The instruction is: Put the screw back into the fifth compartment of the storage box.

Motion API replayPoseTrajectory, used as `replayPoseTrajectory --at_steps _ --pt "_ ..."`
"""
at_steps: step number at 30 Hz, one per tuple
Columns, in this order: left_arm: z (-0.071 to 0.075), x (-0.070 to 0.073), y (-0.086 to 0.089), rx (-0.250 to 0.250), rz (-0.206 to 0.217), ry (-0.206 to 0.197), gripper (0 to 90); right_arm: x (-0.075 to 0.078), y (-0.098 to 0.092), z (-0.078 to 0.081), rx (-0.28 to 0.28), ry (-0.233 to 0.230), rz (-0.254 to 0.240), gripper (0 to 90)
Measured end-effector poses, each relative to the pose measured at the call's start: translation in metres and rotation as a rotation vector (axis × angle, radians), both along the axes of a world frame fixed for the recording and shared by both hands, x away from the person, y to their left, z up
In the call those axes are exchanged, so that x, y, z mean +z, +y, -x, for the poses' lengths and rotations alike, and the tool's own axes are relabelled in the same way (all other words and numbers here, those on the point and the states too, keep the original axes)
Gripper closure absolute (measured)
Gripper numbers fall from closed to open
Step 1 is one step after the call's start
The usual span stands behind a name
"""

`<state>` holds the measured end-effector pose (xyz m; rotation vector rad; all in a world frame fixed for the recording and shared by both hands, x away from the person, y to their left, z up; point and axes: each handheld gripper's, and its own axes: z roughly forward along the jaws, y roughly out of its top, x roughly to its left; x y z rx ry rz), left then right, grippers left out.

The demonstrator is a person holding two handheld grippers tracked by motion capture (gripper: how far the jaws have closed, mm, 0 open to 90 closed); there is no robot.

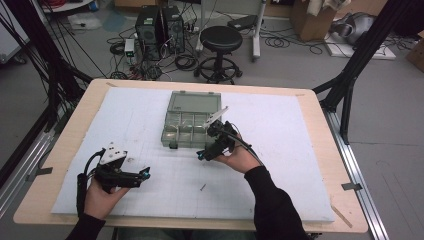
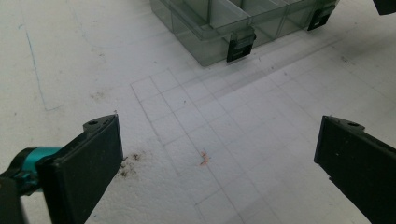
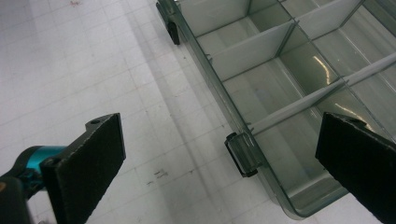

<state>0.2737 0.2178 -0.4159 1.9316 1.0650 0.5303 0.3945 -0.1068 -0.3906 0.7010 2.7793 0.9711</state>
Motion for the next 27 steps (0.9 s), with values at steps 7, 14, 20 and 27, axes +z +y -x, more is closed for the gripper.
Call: replayPoseTrajectory --at_steps 7,14,20,27 --pt "-0.001 -0.001 0.000 0.003 -0.001 0.007 1.7 0.002 -0.001 0.002 0.002 0.005 -0.008 0.2" --pt "0.000 0.000 0.000 0.004 0.000 0.005 1.7 0.007 0.000 0.009 0.014 0.004 -0.015 0.3" --pt "0.001 0.000 0.000 0.002 0.002 0.003 1.7 0.011 0.002 0.015 0.021 0.007 -0.016 0.3" --pt "0.001 0.000 0.001 0.000 0.004 0.003 1.7 0.012 0.002 0.022 0.024 0.011 -0.024 0.3"
